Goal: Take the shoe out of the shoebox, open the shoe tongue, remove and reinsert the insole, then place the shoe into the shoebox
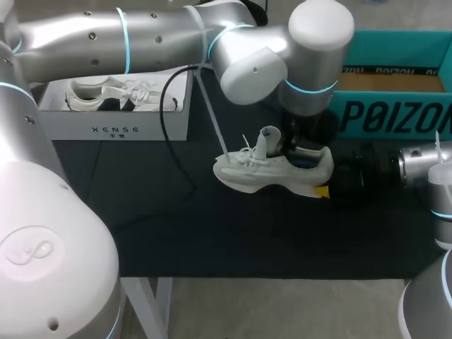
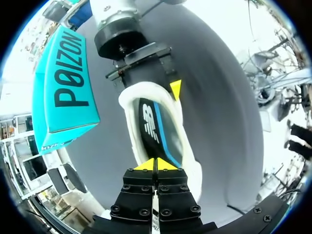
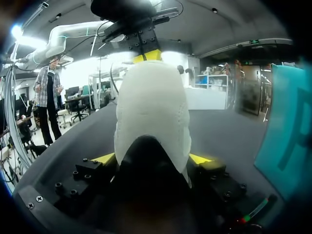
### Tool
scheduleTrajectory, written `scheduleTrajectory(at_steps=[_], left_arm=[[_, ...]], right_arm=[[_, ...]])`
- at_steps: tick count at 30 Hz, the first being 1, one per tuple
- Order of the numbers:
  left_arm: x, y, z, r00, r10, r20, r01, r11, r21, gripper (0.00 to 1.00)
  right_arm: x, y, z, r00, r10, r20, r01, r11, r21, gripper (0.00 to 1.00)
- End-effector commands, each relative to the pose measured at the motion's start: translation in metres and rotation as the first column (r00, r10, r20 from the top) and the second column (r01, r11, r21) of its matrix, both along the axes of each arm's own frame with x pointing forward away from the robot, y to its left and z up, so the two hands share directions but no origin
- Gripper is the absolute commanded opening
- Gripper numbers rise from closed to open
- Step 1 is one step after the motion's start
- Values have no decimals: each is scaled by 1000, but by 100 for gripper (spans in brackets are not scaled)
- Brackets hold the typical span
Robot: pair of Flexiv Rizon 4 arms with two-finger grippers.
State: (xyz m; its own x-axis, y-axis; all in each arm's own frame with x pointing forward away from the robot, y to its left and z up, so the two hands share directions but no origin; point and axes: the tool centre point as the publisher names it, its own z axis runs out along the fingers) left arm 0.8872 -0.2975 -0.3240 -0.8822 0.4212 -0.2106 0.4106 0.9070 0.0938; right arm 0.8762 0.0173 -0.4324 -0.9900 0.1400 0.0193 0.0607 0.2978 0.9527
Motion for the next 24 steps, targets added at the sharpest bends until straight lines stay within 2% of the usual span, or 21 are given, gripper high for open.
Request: scheduleTrajectory(at_steps=[1, 11, 12, 13, 14, 18, 19, 22, 24], left_arm=[[-1, 6, 0, 1000, 3, -2, -3, 1000, -1, 0], [-11, -8, -11, 998, -32, -51, 31, 999, -6, 0], [-11, -10, -12, 998, -33, -54, 33, 999, -7, 1], [-11, -11, -14, 998, -33, -55, 33, 999, -7, 7], [-12, -11, -15, 998, -34, -57, 33, 999, -7, 9], [-13, -14, -25, 998, -33, -61, 34, 999, 1, 6], [-13, -15, -26, 998, -34, -62, 34, 999, 2, 7], [-15, -17, -30, 997, -37, -65, 37, 999, 2, 21], [-16, -19, -32, 997, -39, -70, 39, 999, 0, 27]], right_arm=[[1, 2, -3, 1000, -1, -1, 1, 1000, -2, 0], [1, 2, -3, 1000, -1, -1, 1, 1000, -2, 0], [1, 2, -3, 1000, -1, -1, 1, 1000, -2, 0], [1, 2, -3, 1000, -1, -1, 1, 1000, -2, 0], [1, 2, -3, 1000, -1, -1, 1, 1000, -2, 0], [1, 2, -3, 1000, -1, -1, 1, 1000, -2, 0], [1, 2, -3, 1000, -1, -1, 1, 1000, -2, 0], [1, 2, -3, 1000, -1, -1, 1, 1000, -2, 0], [1, 2, -3, 1000, -1, -1, 1, 1000, -2, 0]])
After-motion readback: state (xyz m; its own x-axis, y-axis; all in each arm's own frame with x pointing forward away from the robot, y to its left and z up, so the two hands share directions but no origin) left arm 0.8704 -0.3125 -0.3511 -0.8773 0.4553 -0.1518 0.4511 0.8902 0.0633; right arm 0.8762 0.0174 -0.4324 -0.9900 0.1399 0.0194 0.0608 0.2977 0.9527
